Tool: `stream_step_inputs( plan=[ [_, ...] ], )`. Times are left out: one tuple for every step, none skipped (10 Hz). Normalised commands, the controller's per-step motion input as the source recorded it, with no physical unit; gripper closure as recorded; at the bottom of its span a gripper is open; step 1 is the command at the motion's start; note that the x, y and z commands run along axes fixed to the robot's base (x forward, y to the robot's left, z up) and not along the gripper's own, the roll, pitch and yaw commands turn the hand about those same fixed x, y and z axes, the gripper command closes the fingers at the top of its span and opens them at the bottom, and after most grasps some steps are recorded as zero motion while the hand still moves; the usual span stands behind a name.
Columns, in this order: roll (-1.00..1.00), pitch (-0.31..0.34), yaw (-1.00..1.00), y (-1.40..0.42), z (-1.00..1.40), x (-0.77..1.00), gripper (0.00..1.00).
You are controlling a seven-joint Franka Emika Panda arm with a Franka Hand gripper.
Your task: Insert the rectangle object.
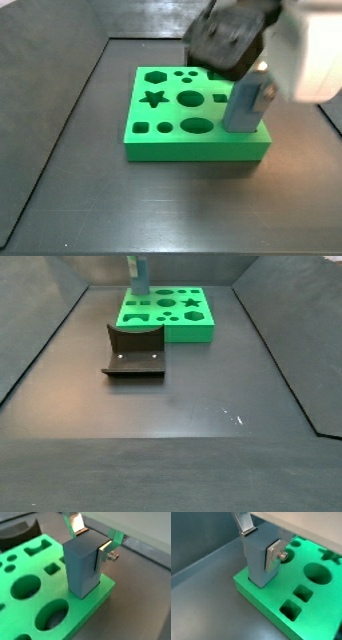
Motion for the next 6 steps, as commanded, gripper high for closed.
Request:
stream_step_inputs(
  plan=[
    [-0.12, -0.126, 0.27, 0.08, -0.29, -0.19, 1.00],
    [-0.06, 0.000, 0.01, 0.00, -0.39, 0.00, 1.00],
    [-0.04, 0.000, 0.00, 0.00, -0.37, 0.03, 1.00],
    [-0.01, 0.000, 0.00, 0.00, -0.26, 0.00, 1.00],
    [-0.12, -0.030, 0.00, 0.00, -0.26, 0.03, 1.00],
    [0.00, 0.000, 0.00, 0.00, 0.00, 0.00, 1.00]
  ],
)
